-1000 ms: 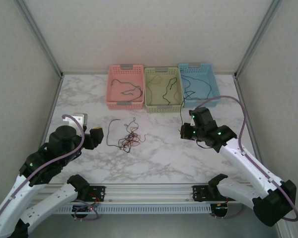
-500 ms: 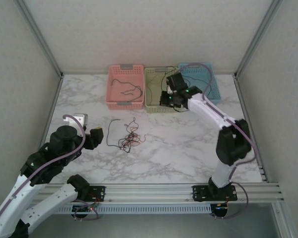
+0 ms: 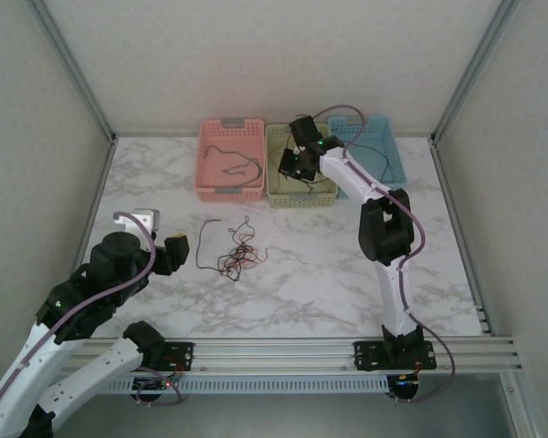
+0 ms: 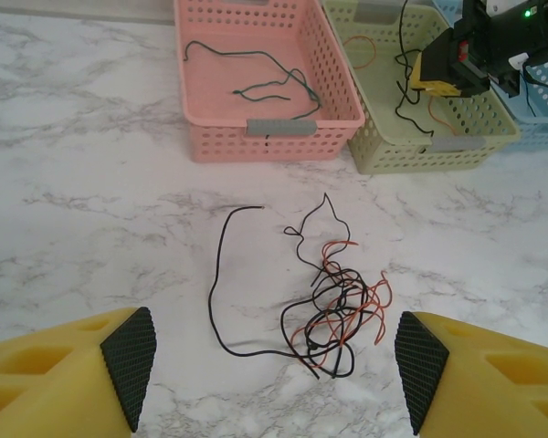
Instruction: Untangle the cables
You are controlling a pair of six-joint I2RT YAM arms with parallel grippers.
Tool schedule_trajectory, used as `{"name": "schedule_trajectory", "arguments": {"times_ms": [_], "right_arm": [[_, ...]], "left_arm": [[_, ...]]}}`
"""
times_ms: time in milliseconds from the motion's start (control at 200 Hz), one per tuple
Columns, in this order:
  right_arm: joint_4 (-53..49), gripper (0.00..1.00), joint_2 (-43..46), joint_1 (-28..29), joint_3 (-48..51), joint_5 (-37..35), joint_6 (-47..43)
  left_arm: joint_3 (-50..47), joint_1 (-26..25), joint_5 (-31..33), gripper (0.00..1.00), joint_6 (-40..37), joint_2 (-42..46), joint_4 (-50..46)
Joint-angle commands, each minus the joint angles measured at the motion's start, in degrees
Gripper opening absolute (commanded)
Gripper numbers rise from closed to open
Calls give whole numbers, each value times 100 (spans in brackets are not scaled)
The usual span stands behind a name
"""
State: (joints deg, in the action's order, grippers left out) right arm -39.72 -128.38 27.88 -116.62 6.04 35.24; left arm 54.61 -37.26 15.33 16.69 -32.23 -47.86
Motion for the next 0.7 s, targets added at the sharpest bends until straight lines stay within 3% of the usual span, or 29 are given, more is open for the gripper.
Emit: {"name": "schedule_trajectory", "arguments": {"times_ms": [0,110,230,481,696], "right_arm": [[-387,7,-232,-6,-478,-13,114],[-464,36,-276,-10,-597,29,136],[-484,53,-85,24,-569,-115,8],[-71,58,1196,208,359,-467,-425],[991,57,3408,490,2701,-596,-729]], "left_arm": [[-56,77,-39,72,-78,-20,-33],[-64,84,-46,73,-78,-25,-26],[-69,96,-73,73,-78,-29,-30],[-73,144,-161,73,-87,-122,-16],[-56,157,-176,75,127,-251,-7]]}}
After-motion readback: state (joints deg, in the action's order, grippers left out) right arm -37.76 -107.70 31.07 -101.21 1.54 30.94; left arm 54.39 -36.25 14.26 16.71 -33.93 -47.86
